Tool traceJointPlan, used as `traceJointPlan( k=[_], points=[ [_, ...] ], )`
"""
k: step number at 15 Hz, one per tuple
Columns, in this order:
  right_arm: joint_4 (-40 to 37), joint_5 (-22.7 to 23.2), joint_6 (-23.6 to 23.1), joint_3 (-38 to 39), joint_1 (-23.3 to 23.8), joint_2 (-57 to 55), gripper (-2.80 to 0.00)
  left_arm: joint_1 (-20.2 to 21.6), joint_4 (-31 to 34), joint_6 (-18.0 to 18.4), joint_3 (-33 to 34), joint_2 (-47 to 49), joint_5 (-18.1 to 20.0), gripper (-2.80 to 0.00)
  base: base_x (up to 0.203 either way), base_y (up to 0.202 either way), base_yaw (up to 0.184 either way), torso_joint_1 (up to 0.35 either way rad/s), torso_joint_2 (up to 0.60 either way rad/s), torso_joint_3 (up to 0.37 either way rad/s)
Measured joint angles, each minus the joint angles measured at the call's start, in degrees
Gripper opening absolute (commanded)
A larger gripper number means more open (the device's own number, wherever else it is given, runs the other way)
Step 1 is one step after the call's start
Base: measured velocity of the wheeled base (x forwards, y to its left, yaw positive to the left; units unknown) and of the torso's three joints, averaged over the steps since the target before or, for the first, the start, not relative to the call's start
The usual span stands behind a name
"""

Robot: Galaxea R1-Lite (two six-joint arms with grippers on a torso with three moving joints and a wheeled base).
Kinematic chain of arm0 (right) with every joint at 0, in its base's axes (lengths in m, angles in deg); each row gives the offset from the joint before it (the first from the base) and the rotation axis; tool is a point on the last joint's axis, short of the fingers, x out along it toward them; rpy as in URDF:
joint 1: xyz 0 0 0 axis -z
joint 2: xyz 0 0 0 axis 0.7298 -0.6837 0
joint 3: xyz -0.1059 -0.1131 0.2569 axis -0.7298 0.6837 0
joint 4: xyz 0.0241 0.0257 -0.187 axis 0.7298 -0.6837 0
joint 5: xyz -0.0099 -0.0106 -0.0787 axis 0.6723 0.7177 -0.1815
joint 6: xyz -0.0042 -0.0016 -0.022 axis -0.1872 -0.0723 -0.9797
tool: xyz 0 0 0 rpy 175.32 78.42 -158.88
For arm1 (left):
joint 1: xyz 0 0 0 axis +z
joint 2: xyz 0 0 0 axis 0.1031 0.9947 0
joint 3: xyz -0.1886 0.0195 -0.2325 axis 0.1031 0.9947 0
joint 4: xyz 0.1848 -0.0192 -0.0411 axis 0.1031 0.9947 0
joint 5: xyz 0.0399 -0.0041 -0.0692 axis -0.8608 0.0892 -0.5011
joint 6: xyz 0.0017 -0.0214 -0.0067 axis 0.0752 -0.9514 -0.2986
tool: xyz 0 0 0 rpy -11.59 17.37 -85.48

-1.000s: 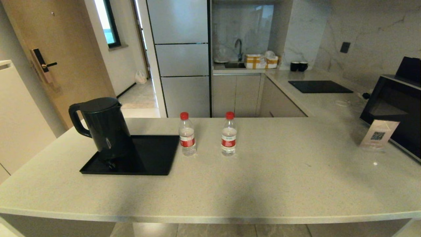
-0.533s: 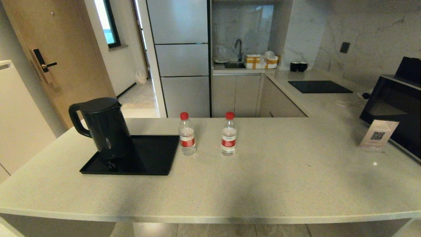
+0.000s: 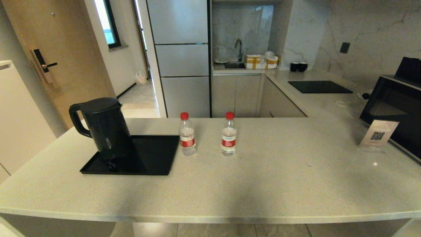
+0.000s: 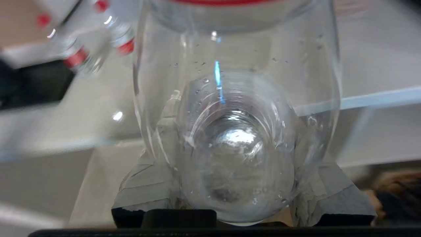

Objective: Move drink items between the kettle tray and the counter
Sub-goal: Place it on the tray

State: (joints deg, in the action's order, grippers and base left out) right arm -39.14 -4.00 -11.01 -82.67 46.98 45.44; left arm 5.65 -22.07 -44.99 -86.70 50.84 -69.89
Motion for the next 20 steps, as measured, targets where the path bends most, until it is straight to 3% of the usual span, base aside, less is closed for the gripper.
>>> traceJointPlan(
  k=[4, 7, 9, 20],
  points=[
    [7.8, 1.39, -2.35, 14.14, -0.62, 9.42, -2.8, 0.0, 0.0, -0.02, 0.0, 0.0, 0.02, -2.8, 0.0, 0.0, 0.0, 0.0, 0.0, 0.0],
    [23.73, 2.38, -8.02, 29.92, -0.46, 12.28, -2.8, 0.0, 0.0, -0.05, 0.0, 0.0, -0.02, -2.8, 0.0, 0.0, 0.0, 0.0, 0.0, 0.0],
    [34.36, 0.61, -11.7, 35.7, -0.36, 12.98, -2.8, 0.0, 0.0, -0.03, 0.0, 0.0, 0.0, -2.8, 0.0, 0.0, 0.0, 0.0, 0.0, 0.0],
    [36.68, -0.79, -10.73, 38.87, -0.36, 13.44, -2.8, 0.0, 0.11, -0.74, -0.02, 0.0, 0.0, -2.8, 0.0, 0.0, 0.0, 0.0, 0.0, 0.0]
  ],
)
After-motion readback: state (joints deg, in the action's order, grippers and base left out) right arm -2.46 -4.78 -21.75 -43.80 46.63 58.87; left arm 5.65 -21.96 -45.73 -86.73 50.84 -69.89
